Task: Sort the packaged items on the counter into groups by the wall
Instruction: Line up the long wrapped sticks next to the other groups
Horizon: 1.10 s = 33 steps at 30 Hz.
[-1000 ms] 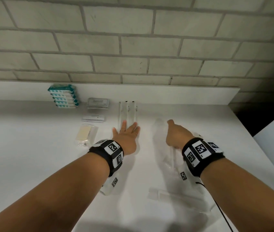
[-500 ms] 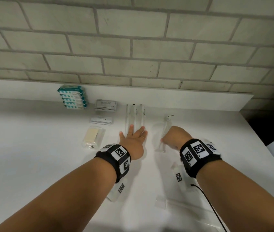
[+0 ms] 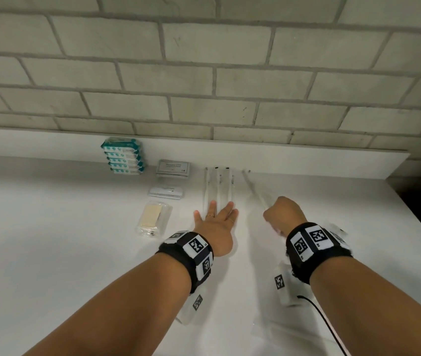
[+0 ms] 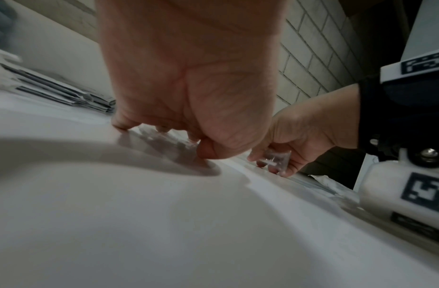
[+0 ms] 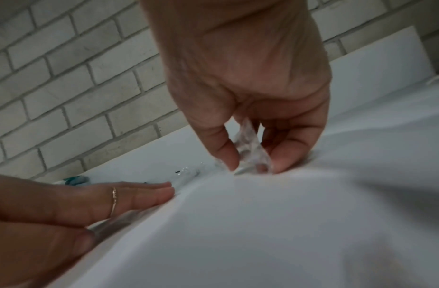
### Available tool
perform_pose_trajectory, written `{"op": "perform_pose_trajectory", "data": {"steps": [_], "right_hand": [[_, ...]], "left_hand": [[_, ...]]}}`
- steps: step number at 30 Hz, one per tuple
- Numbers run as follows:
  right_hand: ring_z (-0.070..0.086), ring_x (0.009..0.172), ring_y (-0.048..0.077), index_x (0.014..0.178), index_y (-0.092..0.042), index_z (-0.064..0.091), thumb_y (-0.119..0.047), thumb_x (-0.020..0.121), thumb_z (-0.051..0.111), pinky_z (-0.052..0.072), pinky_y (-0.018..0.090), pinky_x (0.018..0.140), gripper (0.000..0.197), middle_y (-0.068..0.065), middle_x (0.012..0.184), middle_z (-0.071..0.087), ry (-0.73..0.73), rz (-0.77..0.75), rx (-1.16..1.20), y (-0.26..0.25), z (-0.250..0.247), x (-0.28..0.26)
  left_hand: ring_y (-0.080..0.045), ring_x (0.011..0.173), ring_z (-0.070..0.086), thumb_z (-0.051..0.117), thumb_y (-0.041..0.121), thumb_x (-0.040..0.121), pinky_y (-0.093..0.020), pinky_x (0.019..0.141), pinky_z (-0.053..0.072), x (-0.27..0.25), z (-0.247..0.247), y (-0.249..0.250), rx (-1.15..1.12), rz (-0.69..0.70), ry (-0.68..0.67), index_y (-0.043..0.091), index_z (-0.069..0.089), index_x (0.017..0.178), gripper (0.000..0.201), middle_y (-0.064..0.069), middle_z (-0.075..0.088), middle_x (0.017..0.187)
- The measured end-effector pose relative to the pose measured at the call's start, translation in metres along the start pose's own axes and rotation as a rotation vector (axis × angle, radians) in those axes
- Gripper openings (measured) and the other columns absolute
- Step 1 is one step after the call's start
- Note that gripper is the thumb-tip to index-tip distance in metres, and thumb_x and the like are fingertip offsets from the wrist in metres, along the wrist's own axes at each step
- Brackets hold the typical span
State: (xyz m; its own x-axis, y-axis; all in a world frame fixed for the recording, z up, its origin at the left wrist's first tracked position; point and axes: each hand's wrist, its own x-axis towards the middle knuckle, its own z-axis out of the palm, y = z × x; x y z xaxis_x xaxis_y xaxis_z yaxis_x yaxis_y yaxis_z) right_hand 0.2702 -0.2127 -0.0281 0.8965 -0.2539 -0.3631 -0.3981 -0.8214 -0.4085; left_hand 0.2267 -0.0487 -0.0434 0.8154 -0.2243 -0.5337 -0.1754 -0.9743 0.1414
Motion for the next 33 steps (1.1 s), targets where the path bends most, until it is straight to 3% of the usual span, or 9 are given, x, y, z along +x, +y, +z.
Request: {"op": "perform_pose_trajectory", "data": {"steps": [2,5,8,17,21,23,26,30,33], "right_hand": [[0.055,0.077,0.029,0.096,-0.004,0.047,-0.005,0.083,0.051,0.042,0.028,0.06,0.013,0.014,0.094,0.06,0.074,-0.06,0.042,0.001,0.001,0.001],[0.06,0.092,0.027,0.108,-0.01,0.051,-0.031,0.082,0.069,0.048,0.031,0.071,0.038,0.008,0.107,0.052,0.056,-0.219,0.057,-0.005,0.011,-0.005],[0.053,0.109,0.026,0.117,-0.019,0.057,-0.043,0.084,0.066,0.049,0.035,0.086,0.042,0.005,0.119,0.048,0.025,-0.362,-0.095,-0.014,0.026,-0.015],[0.044,0.117,0.027,0.117,-0.022,0.057,-0.016,0.093,0.052,0.045,0.041,0.095,0.025,0.003,0.124,0.051,0.028,-0.368,-0.327,-0.015,0.031,-0.024],[0.036,0.13,0.025,0.133,-0.034,0.05,-0.012,0.087,0.048,0.039,0.041,0.104,0.05,-0.008,0.142,0.046,-0.07,-0.443,-0.275,-0.006,0.031,-0.018],[0.034,0.137,0.024,0.141,-0.033,0.044,-0.014,0.087,0.052,0.033,0.039,0.111,0.058,-0.003,0.15,0.039,-0.109,-0.465,-0.218,0.0,0.026,-0.016],[0.047,0.127,0.022,0.14,-0.026,0.046,-0.018,0.088,0.06,0.044,0.031,0.101,0.054,0.003,0.141,0.043,-0.05,-0.389,-0.078,0.014,0.004,-0.016],[0.058,0.1,0.029,0.13,-0.016,0.048,-0.019,0.09,0.055,0.047,0.032,0.077,0.041,0.011,0.123,0.051,0.154,-0.184,-0.218,0.042,-0.034,-0.021],[0.059,0.081,0.027,0.117,-0.006,0.048,-0.017,0.087,0.051,0.045,0.031,0.066,0.032,0.011,0.101,0.062,0.061,0.035,-0.371,0.062,-0.058,-0.027]], "left_hand": [[-0.027,0.144,-0.026,0.035,-0.001,0.081,-0.062,0.114,-0.006,-0.001,0.0,0.0,-0.005,-0.002,-0.004,0.028,-0.013,0.152,0.09,0.013,-0.028,0.156],[-0.027,0.144,-0.027,0.037,-0.001,0.08,-0.062,0.114,-0.006,0.0,-0.001,0.001,-0.011,-0.012,-0.014,0.028,-0.014,0.151,0.092,0.013,-0.029,0.155],[-0.028,0.143,-0.027,0.039,-0.001,0.082,-0.063,0.113,-0.007,-0.004,-0.006,0.005,-0.02,-0.033,-0.03,0.027,-0.018,0.15,0.093,0.013,-0.03,0.155],[-0.029,0.144,-0.025,0.042,0.004,0.086,-0.062,0.114,-0.005,-0.006,-0.007,0.007,-0.043,-0.032,-0.013,0.028,-0.025,0.147,0.094,0.011,-0.029,0.156],[-0.03,0.144,-0.024,0.04,0.009,0.088,-0.063,0.113,-0.005,-0.006,-0.004,0.006,-0.039,-0.01,0.012,0.029,-0.025,0.147,0.09,0.012,-0.031,0.155],[-0.031,0.143,-0.026,0.039,0.007,0.088,-0.064,0.113,-0.004,-0.004,-0.003,0.005,-0.011,-0.005,0.019,0.03,-0.026,0.146,0.091,0.012,-0.033,0.154],[-0.031,0.143,-0.027,0.038,0.002,0.085,-0.062,0.114,-0.006,-0.004,0.0,0.005,0.128,0.033,0.092,0.031,-0.025,0.147,0.093,0.01,-0.033,0.154],[-0.03,0.144,-0.025,0.034,0.002,0.086,-0.055,0.116,-0.012,-0.003,0.008,0.012,0.257,0.156,0.174,0.028,-0.017,0.151,0.086,0.006,-0.025,0.158],[-0.029,0.145,-0.023,0.031,0.004,0.089,-0.055,0.116,-0.011,-0.002,0.011,0.016,0.285,0.187,0.166,0.026,-0.01,0.153,0.079,0.006,-0.02,0.159]]}}
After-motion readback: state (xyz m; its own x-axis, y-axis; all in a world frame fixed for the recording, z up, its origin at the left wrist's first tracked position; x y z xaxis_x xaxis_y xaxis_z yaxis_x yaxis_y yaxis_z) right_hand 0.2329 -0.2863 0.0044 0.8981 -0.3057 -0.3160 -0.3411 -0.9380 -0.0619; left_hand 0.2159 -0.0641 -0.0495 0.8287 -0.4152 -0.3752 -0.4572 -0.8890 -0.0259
